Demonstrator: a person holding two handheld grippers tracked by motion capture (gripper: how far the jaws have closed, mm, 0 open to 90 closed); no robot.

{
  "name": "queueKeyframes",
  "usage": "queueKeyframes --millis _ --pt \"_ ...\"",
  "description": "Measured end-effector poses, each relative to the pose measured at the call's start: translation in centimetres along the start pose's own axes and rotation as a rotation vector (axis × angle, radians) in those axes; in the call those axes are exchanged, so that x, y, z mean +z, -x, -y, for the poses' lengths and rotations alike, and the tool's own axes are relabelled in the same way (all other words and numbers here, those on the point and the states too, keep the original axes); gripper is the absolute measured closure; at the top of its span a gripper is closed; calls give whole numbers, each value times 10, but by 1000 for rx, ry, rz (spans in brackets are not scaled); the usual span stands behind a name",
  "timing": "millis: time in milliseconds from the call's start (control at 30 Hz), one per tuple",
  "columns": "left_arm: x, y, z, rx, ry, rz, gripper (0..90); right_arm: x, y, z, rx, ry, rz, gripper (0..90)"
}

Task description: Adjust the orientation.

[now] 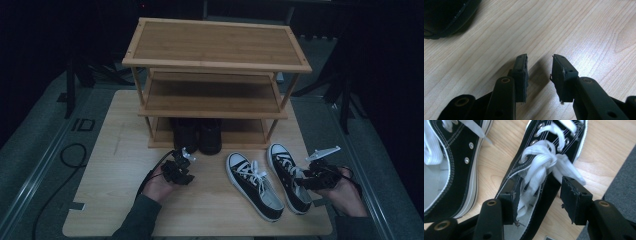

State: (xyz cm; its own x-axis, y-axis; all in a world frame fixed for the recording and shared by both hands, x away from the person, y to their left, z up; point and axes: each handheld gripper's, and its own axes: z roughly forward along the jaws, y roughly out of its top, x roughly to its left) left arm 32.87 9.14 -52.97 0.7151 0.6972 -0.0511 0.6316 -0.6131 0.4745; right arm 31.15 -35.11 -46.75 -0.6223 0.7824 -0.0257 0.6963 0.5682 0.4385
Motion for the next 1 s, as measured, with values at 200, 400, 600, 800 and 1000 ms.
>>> queueKeyframes --millis 200,400,600,800,1000 --pt "0 0 0 -1 0 0 657 16 -1 -2 21 -26 6 521" --pt "0 -1 0 -1 0 1 657 31 0 -4 86 -18 28 609" --pt "0 -1 0 3 -5 1 657 32 3 -6 104 -10 62 808" --pt "0 -1 0 6 -7 1 657 28 2 -5 108 20 83 840" --pt "1 -1 1 4 -7 2 657 26 0 -5 101 63 75 845"
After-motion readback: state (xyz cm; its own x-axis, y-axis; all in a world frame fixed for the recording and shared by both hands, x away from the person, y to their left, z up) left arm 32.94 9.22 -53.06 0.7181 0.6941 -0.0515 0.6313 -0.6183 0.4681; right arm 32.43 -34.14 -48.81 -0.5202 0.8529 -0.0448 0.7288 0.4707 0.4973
